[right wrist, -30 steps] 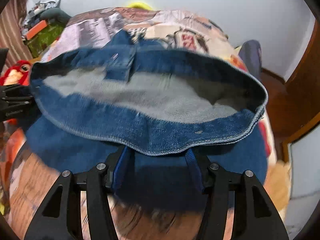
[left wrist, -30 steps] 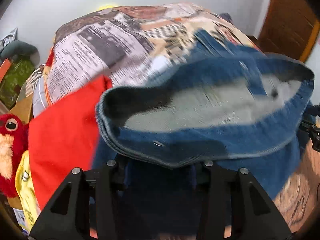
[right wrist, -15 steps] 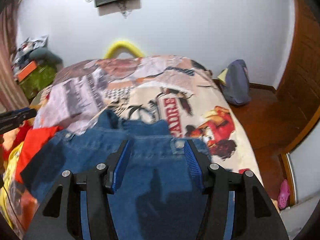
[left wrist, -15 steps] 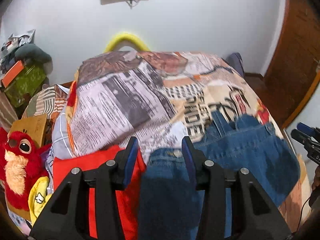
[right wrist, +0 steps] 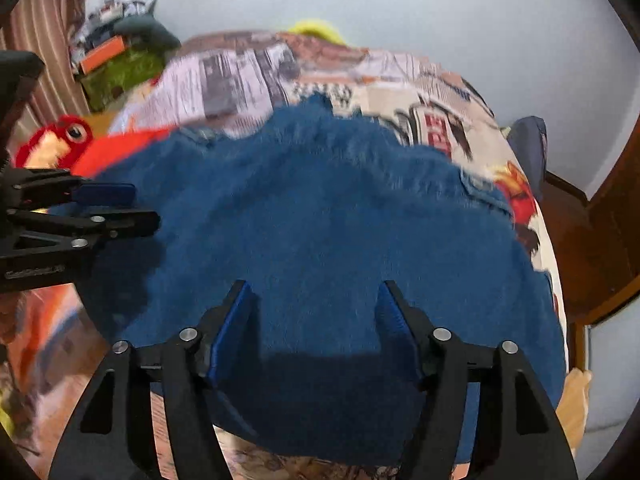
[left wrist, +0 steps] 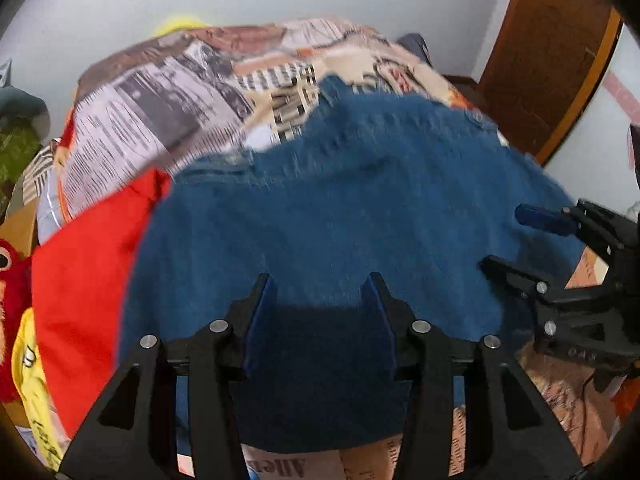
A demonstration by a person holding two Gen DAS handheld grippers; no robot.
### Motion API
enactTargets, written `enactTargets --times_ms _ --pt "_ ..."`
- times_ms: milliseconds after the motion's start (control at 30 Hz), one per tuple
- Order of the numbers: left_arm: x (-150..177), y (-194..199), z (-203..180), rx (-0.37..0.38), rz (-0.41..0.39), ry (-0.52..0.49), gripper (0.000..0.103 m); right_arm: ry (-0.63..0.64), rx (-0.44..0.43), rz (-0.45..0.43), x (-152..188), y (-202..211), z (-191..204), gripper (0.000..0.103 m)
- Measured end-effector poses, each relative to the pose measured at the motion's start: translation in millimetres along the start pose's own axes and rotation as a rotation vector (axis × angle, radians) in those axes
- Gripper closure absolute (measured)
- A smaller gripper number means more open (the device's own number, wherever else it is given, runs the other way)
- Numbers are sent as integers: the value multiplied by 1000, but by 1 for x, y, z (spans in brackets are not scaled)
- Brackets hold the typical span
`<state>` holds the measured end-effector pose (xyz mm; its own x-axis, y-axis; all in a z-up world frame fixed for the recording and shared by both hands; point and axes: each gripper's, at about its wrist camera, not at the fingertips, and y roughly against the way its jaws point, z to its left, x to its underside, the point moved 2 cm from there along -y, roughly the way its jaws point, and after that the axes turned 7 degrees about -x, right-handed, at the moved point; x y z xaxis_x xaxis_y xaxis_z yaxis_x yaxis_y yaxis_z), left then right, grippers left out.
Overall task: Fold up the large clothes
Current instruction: 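Fold the hem over toward the collar with both grippers, then release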
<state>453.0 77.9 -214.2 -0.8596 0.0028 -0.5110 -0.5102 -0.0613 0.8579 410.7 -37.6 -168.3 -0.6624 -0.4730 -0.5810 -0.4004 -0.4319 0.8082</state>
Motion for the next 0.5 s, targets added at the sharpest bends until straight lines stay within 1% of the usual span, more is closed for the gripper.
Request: enactTargets --times_ms 33,67,133,167,200,267,333,367,433,500 --pt "5 -6 -1 -5 10 -1 53 -2 8 19 6 -4 -3 41" --pt "11 -11 -1 -10 20 0 52 -11 -2 21 10 -5 -7 39" --pt "19 -14 3 -6 -3 21 47 -60 -37 8 17 -1 -19 33" --pt "22 -13 4 -4 -16 31 47 -81 -41 10 18 1 -24 28" --pt "23 -11 5 -10 -21 27 47 -107 -45 11 21 5 -33 27" --pt "27 -7 3 -43 -37 5 45 -137 -28 13 26 8 -44 27" --pt "31 -3 5 -70 -55 0 43 -154 29 32 34 11 -57 26" --pt "33 -1 7 -75 -60 6 43 -159 43 32 38 13 -62 26" --pt "35 3 15 -94 -59 27 43 -183 31 3 46 24 -72 26" --pt "36 8 26 -120 -58 50 43 -214 49 -15 51 36 -81 26"
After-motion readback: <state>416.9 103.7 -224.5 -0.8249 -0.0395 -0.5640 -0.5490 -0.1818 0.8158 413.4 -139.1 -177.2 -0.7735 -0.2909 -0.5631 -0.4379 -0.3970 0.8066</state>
